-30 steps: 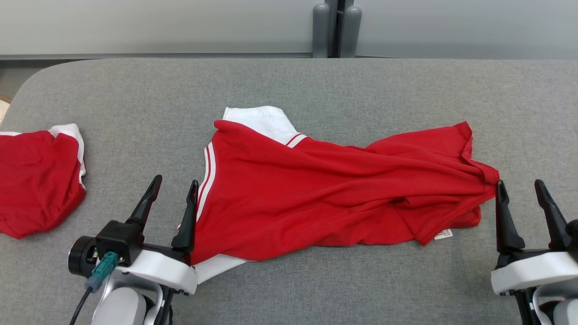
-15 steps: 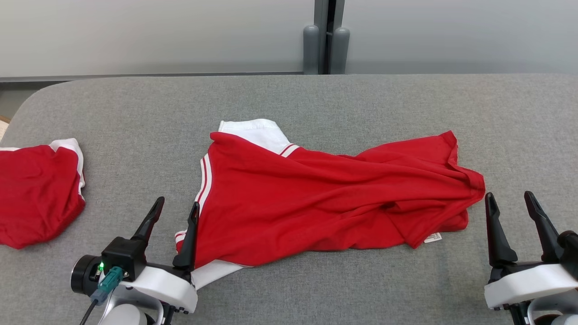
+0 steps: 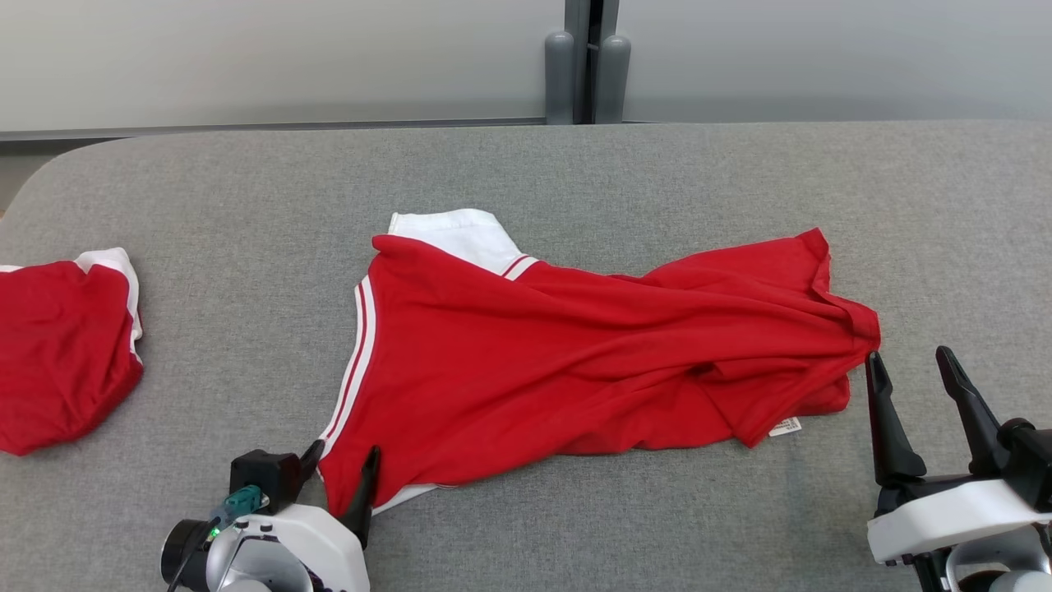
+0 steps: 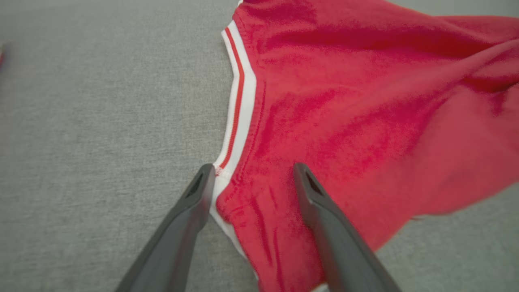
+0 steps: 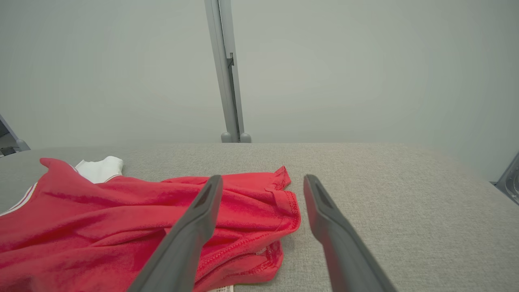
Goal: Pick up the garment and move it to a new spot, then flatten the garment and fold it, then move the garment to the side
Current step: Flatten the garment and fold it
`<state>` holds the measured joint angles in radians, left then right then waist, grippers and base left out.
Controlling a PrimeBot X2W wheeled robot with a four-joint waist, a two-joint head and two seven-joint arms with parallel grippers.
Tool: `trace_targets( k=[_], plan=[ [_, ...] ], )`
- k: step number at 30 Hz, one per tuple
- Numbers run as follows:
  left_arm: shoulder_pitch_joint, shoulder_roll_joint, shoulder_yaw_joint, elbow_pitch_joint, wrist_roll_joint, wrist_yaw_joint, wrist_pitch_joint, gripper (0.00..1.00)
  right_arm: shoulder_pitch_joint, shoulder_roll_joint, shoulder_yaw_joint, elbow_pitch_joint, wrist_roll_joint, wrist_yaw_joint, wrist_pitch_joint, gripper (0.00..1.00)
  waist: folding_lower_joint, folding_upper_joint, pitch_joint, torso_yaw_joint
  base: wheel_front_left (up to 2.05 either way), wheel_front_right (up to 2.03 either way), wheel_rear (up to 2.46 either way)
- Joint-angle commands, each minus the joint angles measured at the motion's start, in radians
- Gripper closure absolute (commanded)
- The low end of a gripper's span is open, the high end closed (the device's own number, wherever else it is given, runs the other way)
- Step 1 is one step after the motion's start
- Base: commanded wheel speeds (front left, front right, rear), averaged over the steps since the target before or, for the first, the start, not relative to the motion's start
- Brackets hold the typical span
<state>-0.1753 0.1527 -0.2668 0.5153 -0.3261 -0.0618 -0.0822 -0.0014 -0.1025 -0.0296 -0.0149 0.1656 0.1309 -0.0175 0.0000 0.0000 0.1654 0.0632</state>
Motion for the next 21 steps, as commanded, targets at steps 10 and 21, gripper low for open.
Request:
trace_targets(
  k=[10, 21],
  plan=[
    [-0.005, -0.003, -0.028, 0.105, -0.055, -0.035, 0.102, 1.00, -0.008, 0.002, 0.005, 0.009, 0.001, 0.000, -0.010, 0.00, 0.0000, 0.0000, 0.004, -0.001, 0.00, 0.00, 0.00],
    [0.181, 0.054, -0.039, -0.051, -0.079, -0.021, 0.161, 1.00, 0.089, 0.010, 0.005, -0.007, 0.008, 0.000, 0.001, 0.00, 0.0000, 0.0000, -0.067, -0.004, 0.00, 0.00, 0.00]
  ],
)
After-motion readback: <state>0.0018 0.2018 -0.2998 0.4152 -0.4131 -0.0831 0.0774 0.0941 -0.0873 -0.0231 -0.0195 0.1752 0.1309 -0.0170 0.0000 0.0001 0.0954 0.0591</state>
